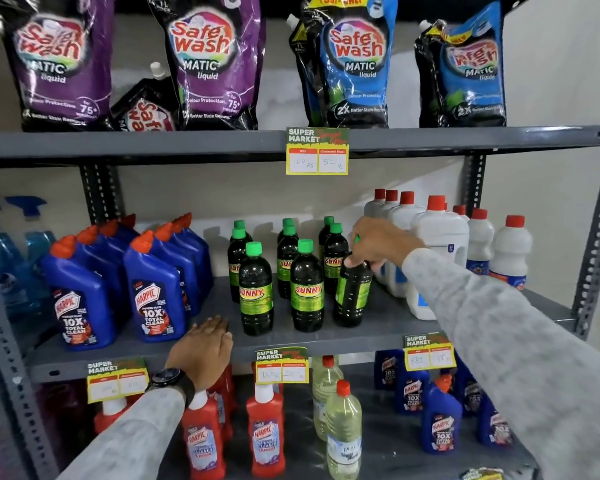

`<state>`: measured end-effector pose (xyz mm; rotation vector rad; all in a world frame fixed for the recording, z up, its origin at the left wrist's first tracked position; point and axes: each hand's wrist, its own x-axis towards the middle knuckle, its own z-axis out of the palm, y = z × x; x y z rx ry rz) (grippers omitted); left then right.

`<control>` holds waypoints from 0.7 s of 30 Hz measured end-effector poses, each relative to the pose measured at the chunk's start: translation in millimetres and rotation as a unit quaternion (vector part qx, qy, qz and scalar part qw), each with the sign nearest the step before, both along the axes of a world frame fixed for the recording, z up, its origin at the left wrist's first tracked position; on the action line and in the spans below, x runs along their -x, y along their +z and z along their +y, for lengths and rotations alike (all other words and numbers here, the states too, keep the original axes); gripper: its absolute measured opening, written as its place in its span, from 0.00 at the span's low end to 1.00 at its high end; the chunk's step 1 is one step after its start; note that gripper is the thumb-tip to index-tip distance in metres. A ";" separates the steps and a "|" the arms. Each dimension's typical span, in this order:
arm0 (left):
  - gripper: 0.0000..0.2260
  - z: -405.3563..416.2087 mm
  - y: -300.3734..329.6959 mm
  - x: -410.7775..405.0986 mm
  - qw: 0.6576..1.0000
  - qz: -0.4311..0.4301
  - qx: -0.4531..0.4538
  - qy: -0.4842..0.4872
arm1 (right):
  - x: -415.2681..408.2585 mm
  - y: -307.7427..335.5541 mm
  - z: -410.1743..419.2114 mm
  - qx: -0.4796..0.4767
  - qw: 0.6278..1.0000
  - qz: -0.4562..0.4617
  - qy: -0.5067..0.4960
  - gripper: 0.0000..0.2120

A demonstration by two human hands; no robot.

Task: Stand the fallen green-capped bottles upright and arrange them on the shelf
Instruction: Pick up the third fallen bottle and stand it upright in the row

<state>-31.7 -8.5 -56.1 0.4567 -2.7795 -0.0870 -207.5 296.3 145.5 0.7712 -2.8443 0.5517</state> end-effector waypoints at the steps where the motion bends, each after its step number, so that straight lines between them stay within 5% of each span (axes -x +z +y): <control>1: 0.26 -0.2 -0.2 0.2 1.000 0.001 0.003 0.000 | 1.5 0.4 -5.3 -0.013 1.000 -0.003 0.000 0.20; 12: 0.25 0.4 -3.1 -1.2 0.999 0.037 0.010 0.003 | 12.4 -18.2 -23.0 -0.032 0.999 0.019 0.018 0.39; 17: 0.25 1.5 -2.4 -2.0 0.999 0.038 0.015 0.005 | 24.2 -44.8 -5.6 0.152 0.986 -0.038 0.058 0.37; 21: 0.25 2.1 -2.1 -1.4 0.999 0.026 0.019 0.007 | 28.3 -57.5 0.6 0.331 0.928 -0.142 0.095 0.20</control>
